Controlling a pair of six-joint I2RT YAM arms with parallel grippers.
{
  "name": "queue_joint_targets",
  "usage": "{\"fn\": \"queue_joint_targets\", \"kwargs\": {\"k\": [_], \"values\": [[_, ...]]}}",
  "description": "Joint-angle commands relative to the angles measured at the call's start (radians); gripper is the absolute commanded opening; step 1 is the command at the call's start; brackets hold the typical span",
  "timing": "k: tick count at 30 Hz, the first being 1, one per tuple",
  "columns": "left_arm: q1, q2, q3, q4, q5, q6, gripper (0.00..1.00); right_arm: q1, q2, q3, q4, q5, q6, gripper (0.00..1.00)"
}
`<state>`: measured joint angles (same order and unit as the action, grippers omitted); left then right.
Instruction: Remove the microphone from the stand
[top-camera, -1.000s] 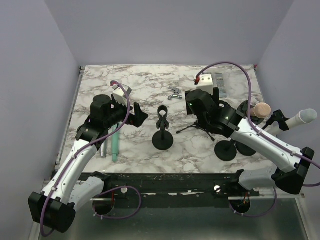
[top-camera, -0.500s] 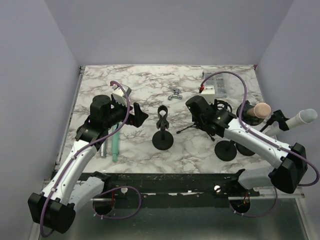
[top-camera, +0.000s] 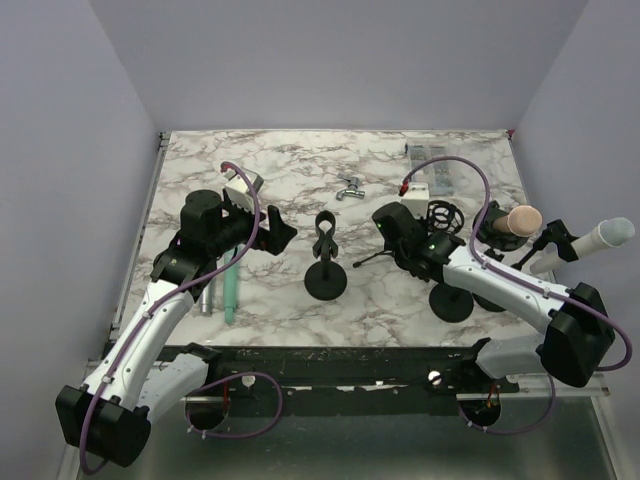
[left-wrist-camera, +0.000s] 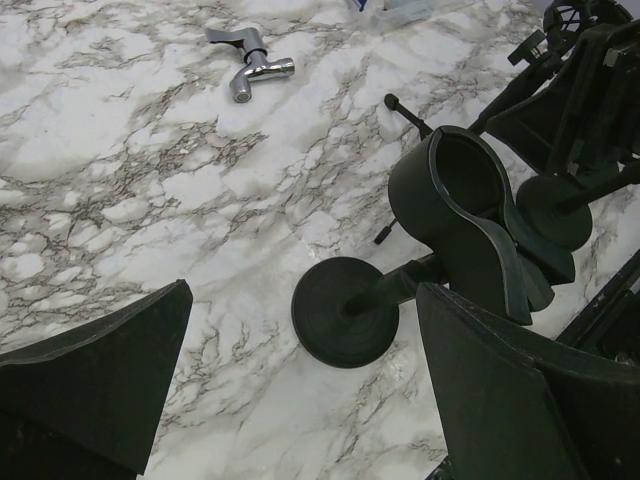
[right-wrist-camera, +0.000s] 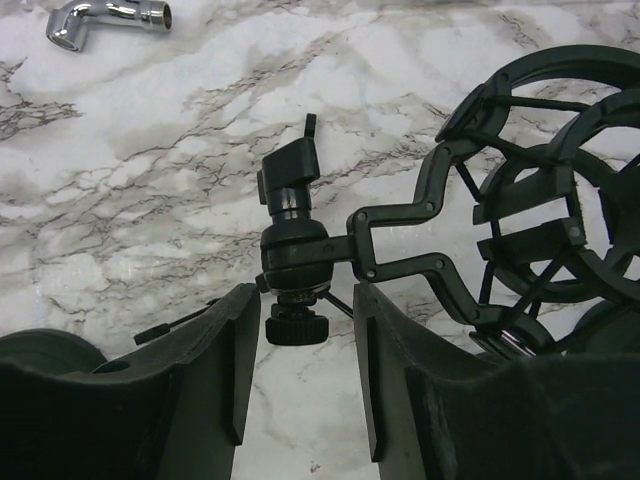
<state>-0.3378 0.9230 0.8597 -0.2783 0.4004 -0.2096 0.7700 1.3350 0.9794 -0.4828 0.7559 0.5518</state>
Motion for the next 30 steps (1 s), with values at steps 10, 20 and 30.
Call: {"fn": "queue_joint_targets", "kwargs": {"k": [10, 20, 30], "values": [[-0.010, -0.010, 0.018, 0.011, 0.002, 0.004, 0.99, -0.009, 0.061, -0.028, 0.311, 0.000, -0.132, 0.30], [-0.010, -0.004, 0.017, 0.010, 0.002, 0.004, 0.99, -0.009, 0.197, 0.038, 0.496, -0.086, -0.154, 0.08], [-0.012, 0.001, 0.019, 0.007, -0.003, 0.007, 0.99, -0.001, 0.348, 0.174, 0.592, -0.190, -0.131, 0.08]]}}
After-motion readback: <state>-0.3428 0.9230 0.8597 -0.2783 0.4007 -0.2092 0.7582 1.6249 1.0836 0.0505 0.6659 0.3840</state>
